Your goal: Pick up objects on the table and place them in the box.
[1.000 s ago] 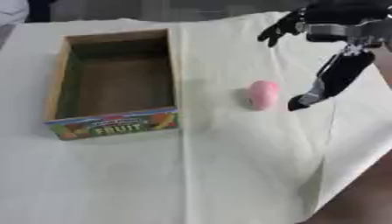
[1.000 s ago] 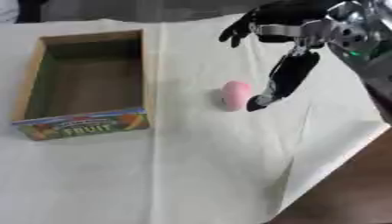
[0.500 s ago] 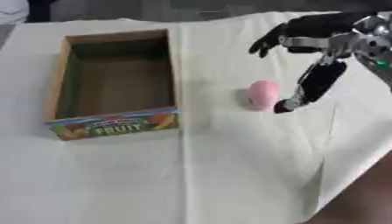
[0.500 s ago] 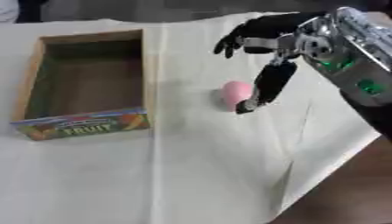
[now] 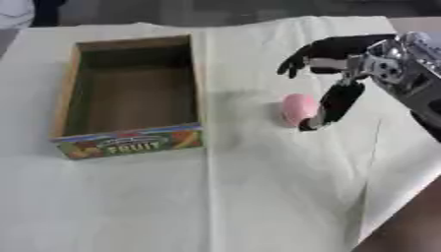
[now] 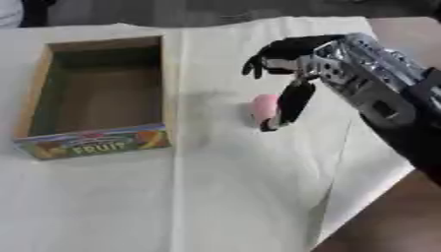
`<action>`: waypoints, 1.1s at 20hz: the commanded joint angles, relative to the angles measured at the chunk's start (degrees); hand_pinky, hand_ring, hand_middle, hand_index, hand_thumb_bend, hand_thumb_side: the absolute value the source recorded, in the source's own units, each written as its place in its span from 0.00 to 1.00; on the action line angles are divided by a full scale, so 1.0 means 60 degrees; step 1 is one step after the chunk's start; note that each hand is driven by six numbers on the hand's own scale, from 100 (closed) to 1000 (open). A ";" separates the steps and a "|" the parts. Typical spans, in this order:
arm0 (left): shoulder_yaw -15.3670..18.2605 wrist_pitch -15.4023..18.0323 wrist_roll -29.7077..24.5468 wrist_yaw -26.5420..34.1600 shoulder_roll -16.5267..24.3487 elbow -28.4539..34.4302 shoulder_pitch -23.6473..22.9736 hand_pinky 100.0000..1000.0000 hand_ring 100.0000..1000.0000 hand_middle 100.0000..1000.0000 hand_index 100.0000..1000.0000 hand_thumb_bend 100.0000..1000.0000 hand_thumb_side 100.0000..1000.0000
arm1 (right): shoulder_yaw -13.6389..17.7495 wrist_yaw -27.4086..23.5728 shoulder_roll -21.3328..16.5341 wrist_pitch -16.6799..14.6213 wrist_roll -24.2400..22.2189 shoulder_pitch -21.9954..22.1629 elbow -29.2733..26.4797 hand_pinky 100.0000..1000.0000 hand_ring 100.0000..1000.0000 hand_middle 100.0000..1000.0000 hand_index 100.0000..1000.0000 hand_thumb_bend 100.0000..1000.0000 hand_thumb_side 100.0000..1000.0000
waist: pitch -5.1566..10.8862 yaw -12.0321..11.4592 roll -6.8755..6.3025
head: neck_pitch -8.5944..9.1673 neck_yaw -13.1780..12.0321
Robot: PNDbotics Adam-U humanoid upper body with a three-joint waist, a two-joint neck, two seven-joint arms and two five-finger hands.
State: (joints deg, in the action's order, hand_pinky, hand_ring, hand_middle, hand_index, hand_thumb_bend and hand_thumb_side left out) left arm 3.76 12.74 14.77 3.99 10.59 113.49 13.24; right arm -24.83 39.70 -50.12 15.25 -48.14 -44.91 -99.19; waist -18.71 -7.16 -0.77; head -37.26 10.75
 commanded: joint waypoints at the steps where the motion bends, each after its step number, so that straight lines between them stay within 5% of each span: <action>1: -0.0008 0.0012 -0.0045 0.0010 0.0116 0.0183 0.0091 0.71 0.59 0.57 0.81 0.00 0.57 | 0.0040 0.0216 -0.0075 -0.0003 0.0106 -0.0195 0.0295 0.83 0.90 0.77 0.93 0.52 0.17 | 0.0148 -0.0017 -0.0001 | 0.0107 0.0030; 22: -0.0005 0.0025 -0.0048 0.0001 0.0099 0.0183 0.0103 0.71 0.59 0.57 0.81 0.00 0.57 | -0.0191 0.0580 0.0390 -0.0392 0.0140 -0.0427 0.1985 0.82 0.90 0.77 0.92 0.50 0.14 | 0.0088 -0.0089 0.0000 | 0.0118 0.0057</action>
State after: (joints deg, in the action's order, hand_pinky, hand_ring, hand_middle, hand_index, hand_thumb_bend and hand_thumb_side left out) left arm 3.75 12.84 14.64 3.99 10.56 113.49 13.24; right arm -26.37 42.55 -46.91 13.13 -47.34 -46.39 -87.39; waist -19.10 -7.65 -0.86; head -37.11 11.00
